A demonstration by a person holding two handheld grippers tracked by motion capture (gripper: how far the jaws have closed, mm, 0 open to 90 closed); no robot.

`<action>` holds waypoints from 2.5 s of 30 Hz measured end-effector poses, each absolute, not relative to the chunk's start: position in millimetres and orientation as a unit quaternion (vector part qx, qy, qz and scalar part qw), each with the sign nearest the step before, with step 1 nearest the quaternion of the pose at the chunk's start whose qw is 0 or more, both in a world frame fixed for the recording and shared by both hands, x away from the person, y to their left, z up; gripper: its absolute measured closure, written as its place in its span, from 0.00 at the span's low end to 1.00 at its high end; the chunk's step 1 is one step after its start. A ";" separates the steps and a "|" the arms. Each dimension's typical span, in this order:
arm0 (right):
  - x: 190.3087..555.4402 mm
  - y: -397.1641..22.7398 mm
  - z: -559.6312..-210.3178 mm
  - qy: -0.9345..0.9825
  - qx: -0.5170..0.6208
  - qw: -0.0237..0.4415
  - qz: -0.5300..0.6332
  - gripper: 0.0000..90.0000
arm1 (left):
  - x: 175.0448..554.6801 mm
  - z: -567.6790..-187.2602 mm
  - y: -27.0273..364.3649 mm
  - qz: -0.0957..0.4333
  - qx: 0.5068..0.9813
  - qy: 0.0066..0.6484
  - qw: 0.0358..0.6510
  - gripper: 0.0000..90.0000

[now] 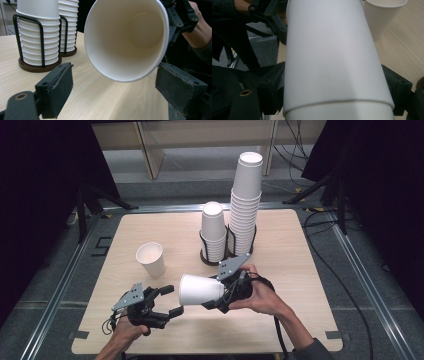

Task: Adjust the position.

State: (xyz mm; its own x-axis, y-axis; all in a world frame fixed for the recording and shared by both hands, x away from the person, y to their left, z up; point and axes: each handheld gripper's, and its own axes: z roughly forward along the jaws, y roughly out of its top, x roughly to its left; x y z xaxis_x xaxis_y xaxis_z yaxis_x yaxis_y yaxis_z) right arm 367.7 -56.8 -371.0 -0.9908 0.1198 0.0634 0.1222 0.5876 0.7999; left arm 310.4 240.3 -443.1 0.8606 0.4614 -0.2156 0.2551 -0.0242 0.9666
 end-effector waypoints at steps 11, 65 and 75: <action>363.1 -43.9 -375.1 -0.891 -0.044 0.022 -0.452 0.24 | 306.1 -441.1 235.6 0.083 0.715 0.230 0.654 0.10; 346.2 -27.1 -381.6 -0.936 0.019 -0.016 -0.350 0.19 | 296.3 -434.4 221.7 0.133 0.802 0.151 0.563 0.12; 341.7 -8.0 -396.3 -0.949 0.041 -0.031 -0.310 0.20 | 290.5 -430.5 213.8 0.142 0.834 0.138 0.515 0.12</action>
